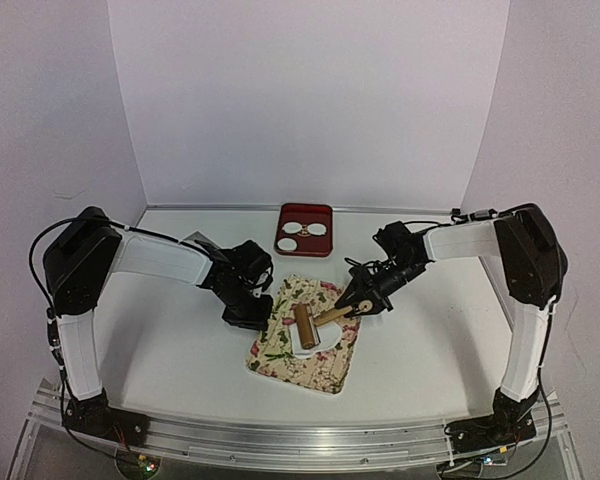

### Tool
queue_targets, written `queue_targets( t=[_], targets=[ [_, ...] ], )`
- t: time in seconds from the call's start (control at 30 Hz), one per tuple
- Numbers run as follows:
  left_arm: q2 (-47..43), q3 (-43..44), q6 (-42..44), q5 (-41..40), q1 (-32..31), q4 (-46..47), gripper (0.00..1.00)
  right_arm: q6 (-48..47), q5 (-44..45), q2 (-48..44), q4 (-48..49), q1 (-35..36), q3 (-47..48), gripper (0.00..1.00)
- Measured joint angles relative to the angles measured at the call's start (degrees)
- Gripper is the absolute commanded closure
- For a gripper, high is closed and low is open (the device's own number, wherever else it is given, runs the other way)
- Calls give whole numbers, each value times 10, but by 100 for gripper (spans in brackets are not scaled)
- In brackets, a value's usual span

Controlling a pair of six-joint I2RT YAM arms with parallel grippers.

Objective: Roll out the dumpling wrappers from the dough

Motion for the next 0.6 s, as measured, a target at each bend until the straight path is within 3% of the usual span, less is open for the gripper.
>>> queue_targets(
  t=[0.27, 0.47, 0.6],
  targets=[
    [0, 0, -9, 1, -3, 8, 100, -18, 23, -45, -32, -50, -42, 100],
    [0, 0, -11, -1, -2, -1, 100, -15, 1, 17, -44, -8, 30, 100],
    [0, 0, -13, 0, -2, 0, 100, -18, 1, 7, -29, -6, 22, 100]
  ],
)
